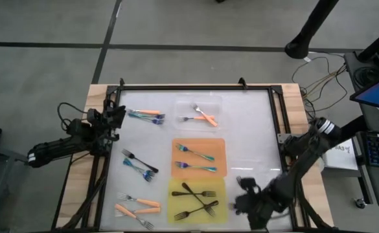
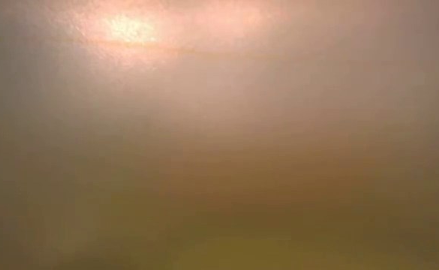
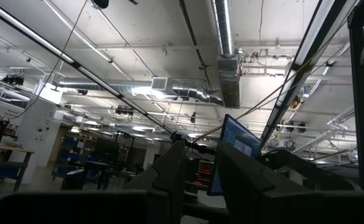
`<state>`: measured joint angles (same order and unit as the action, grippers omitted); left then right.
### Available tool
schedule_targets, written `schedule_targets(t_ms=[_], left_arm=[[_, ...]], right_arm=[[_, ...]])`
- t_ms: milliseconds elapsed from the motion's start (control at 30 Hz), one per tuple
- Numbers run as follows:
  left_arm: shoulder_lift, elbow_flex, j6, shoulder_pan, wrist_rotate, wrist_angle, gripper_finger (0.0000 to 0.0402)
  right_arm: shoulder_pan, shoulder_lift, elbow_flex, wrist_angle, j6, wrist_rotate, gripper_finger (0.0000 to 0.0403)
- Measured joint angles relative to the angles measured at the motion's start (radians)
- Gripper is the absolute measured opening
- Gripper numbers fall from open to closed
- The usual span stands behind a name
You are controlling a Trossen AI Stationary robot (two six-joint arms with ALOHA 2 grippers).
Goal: Sort silverware by color (type)
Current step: Put the blue fork into the orange bin
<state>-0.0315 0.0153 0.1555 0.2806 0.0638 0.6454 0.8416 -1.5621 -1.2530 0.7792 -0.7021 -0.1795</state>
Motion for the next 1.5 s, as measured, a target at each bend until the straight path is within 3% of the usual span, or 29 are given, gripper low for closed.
schedule_targets(t_ms=[133,300,467,700,1100,1300,1500], left_arm=[[0.0,0.0,0.0,0.0,0.0,-0.003,0.0075],[0.0,0.0,0.0,0.0,0.0,-0.004,0.0075],[0.0,0.0,0.0,0.0,0.0,-0.005,0.0075],[0.0,0.0,0.0,0.0,0.0,-0.005,0.0075],[0.0,0.0,0.0,0.0,0.0,-0.004,0.0075],[0.0,0.0,0.0,0.0,0.0,-0.004,0.0075],[0.0,0.0,0.0,0.0,0.0,-0.006,0.0075]], right_arm=[[-0.095,0.065,-0.001,-0.004,0.164,-0.132,0.0012],[-0.288,0.09,-0.001,-0.028,0.365,-0.143,0.0013],[-0.496,0.069,-0.005,-0.115,0.471,-0.063,0.0014],[-0.712,0.001,-0.048,-0.143,0.331,0.145,0.0013],[-0.748,-0.174,-0.142,-0.151,0.425,0.189,0.0013],[-0.748,-0.188,-0.17,-0.15,0.425,0.188,0.0014],[-0.748,-0.181,-0.189,-0.154,0.402,0.188,0.0045]])
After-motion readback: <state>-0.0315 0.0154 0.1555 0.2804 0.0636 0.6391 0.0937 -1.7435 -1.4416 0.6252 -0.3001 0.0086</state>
